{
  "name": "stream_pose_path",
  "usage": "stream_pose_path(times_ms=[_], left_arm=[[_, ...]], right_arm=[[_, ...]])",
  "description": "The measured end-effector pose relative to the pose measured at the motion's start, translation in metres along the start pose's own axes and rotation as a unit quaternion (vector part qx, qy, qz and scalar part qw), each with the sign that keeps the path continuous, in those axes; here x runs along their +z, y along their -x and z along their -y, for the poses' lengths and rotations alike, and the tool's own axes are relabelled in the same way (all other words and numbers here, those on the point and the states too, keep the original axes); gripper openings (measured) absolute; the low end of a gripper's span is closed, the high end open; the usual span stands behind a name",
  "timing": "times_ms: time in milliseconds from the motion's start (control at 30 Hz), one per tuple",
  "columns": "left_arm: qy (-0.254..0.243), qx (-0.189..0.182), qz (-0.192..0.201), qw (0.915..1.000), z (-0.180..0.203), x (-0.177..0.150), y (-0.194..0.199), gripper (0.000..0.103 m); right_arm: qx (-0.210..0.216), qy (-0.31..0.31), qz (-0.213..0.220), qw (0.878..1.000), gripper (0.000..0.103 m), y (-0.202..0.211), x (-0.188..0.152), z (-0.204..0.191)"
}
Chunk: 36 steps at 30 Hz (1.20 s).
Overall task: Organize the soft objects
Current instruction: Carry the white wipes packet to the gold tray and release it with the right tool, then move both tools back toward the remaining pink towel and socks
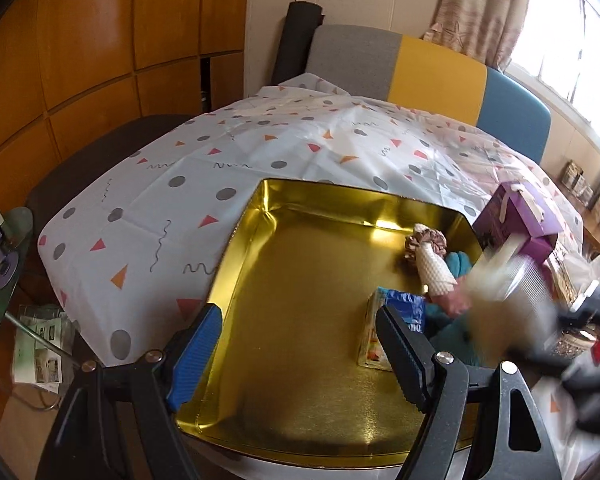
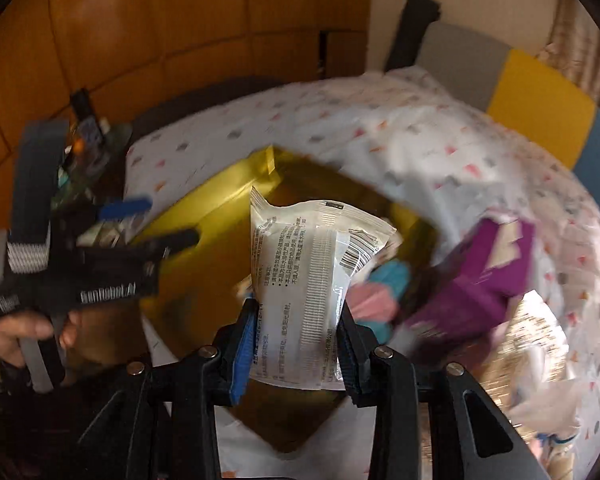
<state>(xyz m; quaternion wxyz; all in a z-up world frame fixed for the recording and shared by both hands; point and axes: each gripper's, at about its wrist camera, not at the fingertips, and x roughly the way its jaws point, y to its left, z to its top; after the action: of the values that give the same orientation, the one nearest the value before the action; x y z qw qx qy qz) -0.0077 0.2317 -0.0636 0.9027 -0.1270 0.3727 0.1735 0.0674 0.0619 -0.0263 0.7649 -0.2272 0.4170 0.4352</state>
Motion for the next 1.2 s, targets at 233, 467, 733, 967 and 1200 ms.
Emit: stream_pose_path(times_ms=[233,467,733,967,1200], left_arm=[[-0.008,0.001,0.002,1.0000,0.004,-0.001,0.002,0.084],[-0.034,-0.002,0.016,0.9993,0.019,-0.003,0.010,0.084],[-0.048,-0.005,0.026,0.9985,0.029,-0.002,0.020,0.084],[-0.062,-0.008,0.031,0.9975,0.039,-0.002,0.027,0.087],[-0.082,-0.016,0.035,0.9959,0.053,-0.004,0.033,0.087]], right_arm=[[0.020,0.015,-0.063,0.998,0.038,-0.055,-0.028,-0.017],[0.021,-0.018,-0.069,0.997,0.050,-0.060,-0.035,-0.006],[0.015,-0.067,-0.031,0.997,0.057,-0.037,-0.044,0.012],[-0.013,-0.094,0.026,0.995,0.057,0.011,-0.054,0.023],[-0.049,-0.142,0.084,0.985,0.057,0.062,-0.071,0.053]])
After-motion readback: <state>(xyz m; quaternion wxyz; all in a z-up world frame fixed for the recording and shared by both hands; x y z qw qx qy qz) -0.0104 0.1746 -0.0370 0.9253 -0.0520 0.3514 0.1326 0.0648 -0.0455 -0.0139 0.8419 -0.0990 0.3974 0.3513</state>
